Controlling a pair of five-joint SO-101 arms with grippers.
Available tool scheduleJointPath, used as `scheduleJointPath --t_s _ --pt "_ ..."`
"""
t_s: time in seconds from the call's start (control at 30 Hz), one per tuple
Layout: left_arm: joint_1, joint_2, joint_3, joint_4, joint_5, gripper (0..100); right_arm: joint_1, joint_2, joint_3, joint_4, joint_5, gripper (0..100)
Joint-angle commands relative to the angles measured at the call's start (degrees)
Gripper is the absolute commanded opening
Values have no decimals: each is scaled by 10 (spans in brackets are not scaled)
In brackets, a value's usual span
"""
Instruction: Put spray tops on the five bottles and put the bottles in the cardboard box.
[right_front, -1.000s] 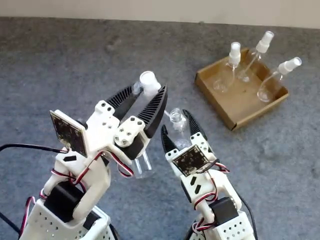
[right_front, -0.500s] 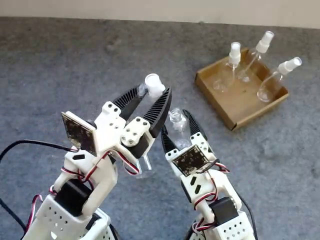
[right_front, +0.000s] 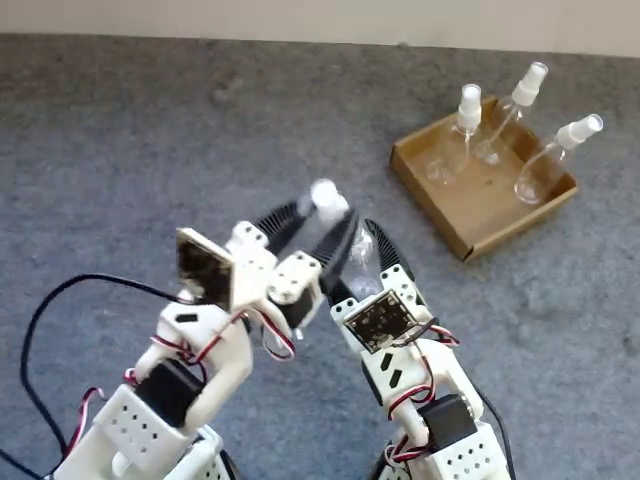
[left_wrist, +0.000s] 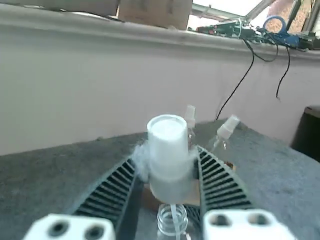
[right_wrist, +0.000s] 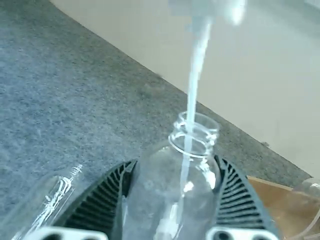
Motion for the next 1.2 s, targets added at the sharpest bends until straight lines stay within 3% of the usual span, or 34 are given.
scheduleJointPath --t_s 0.0,0.27,0.37,0.63,0.9,1.17 --pt "28 -1 21 -15 -6 41 6 -9 87 0 1 124" --pt "15 -1 41 -16 -4 41 6 -9 87 0 1 124" --pt "14 7 44 -51 -4 41 6 -9 87 0 1 124" --pt "5 166 -23 -63 -3 41 6 -8 87 0 1 124" --pt "4 144 -31 -4 -5 41 6 -9 87 0 2 124" --pt "4 143 -26 -3 -5 45 6 -9 87 0 2 124"
